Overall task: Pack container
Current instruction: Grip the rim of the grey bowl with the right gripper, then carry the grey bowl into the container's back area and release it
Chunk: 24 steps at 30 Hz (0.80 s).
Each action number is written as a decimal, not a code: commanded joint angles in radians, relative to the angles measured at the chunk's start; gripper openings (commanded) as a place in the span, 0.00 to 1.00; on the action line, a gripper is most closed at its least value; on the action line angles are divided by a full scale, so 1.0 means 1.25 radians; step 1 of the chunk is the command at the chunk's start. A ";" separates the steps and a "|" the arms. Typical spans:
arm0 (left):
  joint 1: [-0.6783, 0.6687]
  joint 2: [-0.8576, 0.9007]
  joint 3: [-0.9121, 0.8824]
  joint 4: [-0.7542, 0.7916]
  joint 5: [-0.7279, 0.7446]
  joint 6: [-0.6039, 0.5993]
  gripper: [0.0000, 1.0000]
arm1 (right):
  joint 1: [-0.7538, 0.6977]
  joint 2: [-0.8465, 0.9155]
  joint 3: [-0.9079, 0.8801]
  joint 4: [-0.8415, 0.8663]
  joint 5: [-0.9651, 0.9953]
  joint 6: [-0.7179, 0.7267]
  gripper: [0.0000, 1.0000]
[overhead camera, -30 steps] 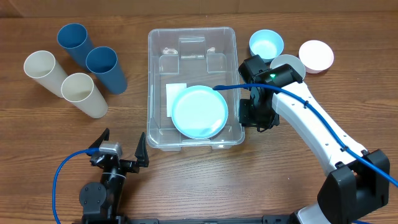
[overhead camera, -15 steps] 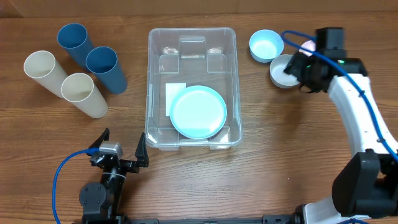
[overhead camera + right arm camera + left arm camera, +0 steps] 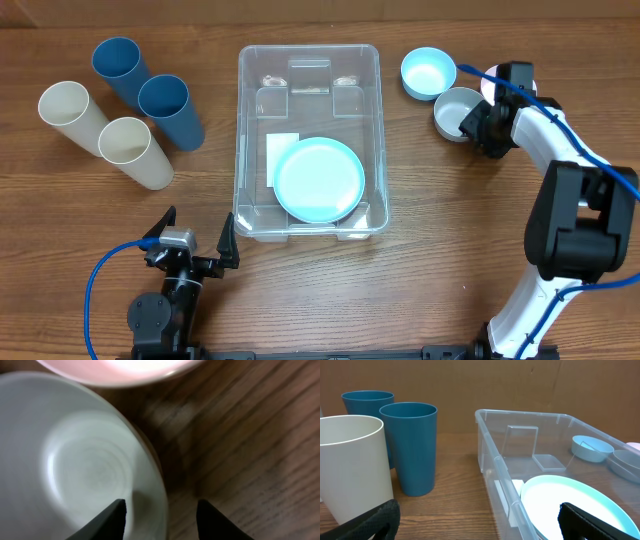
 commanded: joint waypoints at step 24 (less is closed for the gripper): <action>0.006 -0.004 -0.003 0.000 0.001 0.012 1.00 | 0.291 -0.461 0.080 -0.121 -0.070 -0.135 0.04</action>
